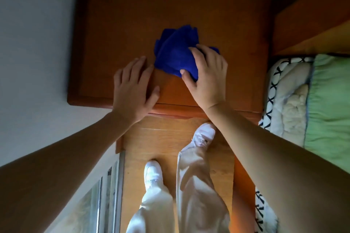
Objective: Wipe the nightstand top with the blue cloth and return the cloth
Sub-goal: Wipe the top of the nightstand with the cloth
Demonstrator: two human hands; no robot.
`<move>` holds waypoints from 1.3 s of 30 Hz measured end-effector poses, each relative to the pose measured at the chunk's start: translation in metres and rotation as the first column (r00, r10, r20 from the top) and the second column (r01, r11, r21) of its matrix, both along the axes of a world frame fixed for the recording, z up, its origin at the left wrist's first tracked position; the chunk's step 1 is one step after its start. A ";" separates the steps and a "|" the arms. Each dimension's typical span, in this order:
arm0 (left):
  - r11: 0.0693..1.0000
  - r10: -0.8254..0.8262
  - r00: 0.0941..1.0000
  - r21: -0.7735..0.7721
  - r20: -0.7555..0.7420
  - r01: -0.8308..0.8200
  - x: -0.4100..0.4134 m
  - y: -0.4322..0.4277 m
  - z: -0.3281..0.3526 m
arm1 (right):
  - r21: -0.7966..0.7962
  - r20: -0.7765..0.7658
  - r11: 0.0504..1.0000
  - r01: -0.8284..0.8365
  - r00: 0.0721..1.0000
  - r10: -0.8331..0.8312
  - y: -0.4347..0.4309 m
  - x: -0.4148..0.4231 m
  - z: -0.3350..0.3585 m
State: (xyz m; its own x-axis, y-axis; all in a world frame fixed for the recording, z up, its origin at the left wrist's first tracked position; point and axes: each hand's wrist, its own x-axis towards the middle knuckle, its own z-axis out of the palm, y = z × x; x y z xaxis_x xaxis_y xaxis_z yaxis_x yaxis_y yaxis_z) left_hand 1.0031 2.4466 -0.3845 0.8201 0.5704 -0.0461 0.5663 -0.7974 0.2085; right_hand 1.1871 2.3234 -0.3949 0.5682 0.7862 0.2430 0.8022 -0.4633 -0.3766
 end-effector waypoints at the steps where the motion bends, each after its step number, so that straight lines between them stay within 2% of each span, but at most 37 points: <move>1: 1.000 0.003 1.000 0.006 0.018 -0.003 -0.001 -0.001 -0.005 | 0.004 0.008 1.000 -0.001 1.000 0.001 0.000 0.000 -0.003; 18: 0.995 -0.029 0.981 0.098 0.193 0.010 -0.009 -0.002 -0.027 | 0.103 -0.001 0.994 -0.046 0.999 0.047 -0.001 0.003 -0.022; 27: 0.979 -0.010 0.960 0.197 0.280 -0.047 -0.013 -0.010 -0.039 | 0.136 0.087 0.988 -0.074 0.994 0.062 -0.001 0.004 -0.029; 35: 0.988 -0.041 0.981 0.152 0.189 0.012 -0.019 -0.012 -0.025 | 0.070 0.069 0.996 -0.055 0.996 0.050 -0.008 -0.009 -0.019; 39: 0.967 -0.123 0.981 0.241 0.150 0.084 -0.032 0.027 -0.021 | 0.077 0.062 0.996 -0.043 0.997 0.038 -0.003 -0.010 -0.015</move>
State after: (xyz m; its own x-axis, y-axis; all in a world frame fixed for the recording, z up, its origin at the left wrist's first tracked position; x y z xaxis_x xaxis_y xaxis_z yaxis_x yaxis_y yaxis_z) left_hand 0.9707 2.4739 -0.4058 0.8607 0.4610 0.2162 0.4519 -0.8872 0.0926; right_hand 1.1774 2.3201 -0.4102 0.5183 0.7858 0.3374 0.8423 -0.4009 -0.3603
